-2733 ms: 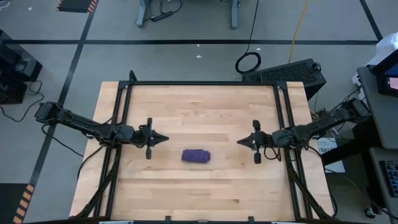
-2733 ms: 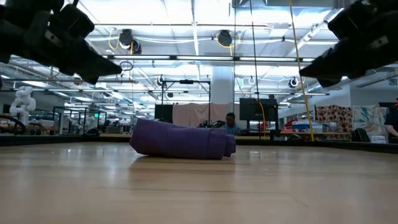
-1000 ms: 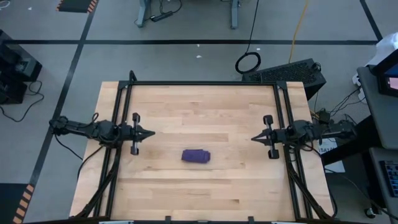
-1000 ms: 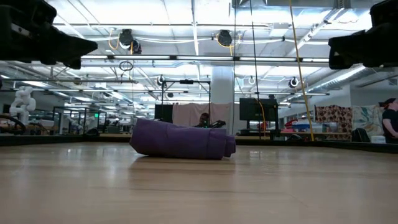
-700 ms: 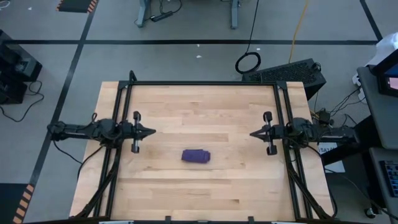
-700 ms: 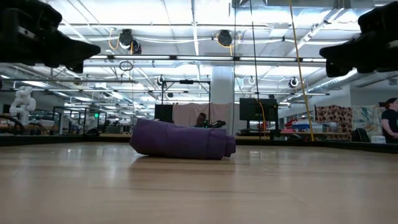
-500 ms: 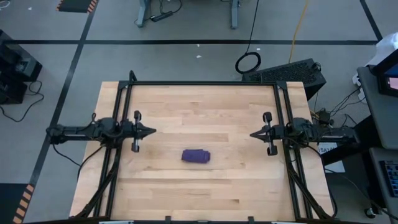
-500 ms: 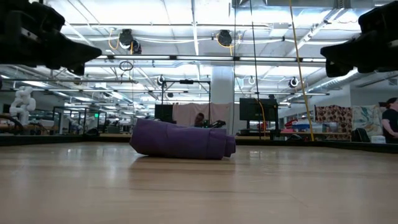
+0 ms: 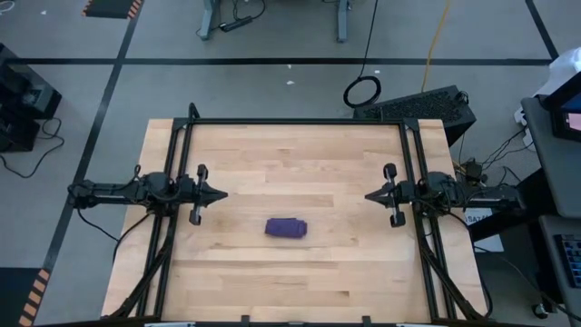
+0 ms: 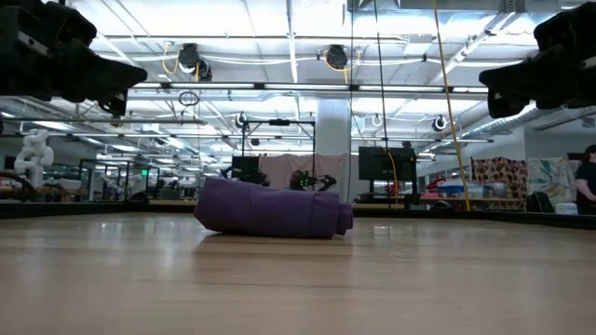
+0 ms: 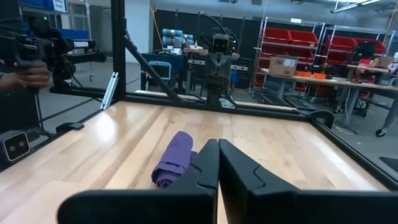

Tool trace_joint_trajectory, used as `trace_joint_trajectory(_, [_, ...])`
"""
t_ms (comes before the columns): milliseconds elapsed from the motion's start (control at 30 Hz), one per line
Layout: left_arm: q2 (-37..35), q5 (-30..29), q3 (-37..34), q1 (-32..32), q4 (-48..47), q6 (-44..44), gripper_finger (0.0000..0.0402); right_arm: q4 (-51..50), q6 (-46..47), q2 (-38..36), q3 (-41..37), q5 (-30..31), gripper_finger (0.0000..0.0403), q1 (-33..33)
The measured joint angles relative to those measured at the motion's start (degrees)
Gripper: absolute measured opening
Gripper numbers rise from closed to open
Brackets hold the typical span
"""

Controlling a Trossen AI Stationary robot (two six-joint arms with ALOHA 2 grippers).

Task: Roll towel into tight, uniform cylinder
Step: Return to Home Position

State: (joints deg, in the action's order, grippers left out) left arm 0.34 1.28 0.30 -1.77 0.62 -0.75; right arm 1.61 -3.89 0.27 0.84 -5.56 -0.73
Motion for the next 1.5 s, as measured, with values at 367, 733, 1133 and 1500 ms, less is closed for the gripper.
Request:
trace_joint_trajectory(367, [0.0,-0.3,0.0,-0.6,0.0,-0.4,0.0001,0.1,2.9,0.2,0.0,-0.2,0.0000,0.1])
trace_joint_trajectory(733, [0.0,-0.5,0.0,-0.6,0.0,-0.4,0.0001,0.3,4.4,3.3,0.0,-1.4,0.0000,0.1])
trace_joint_trajectory(1133, [0.0,-0.6,0.0,-0.6,0.0,-0.4,0.0002,0.3,1.4,-0.1,0.0,-1.9,0.0000,0.1])
trace_joint_trajectory(1500, [0.0,-0.3,0.0,-1.2,0.0,-0.5,0.0001,-0.5,2.6,-0.1,0.0,2.7,0.0000,0.1])
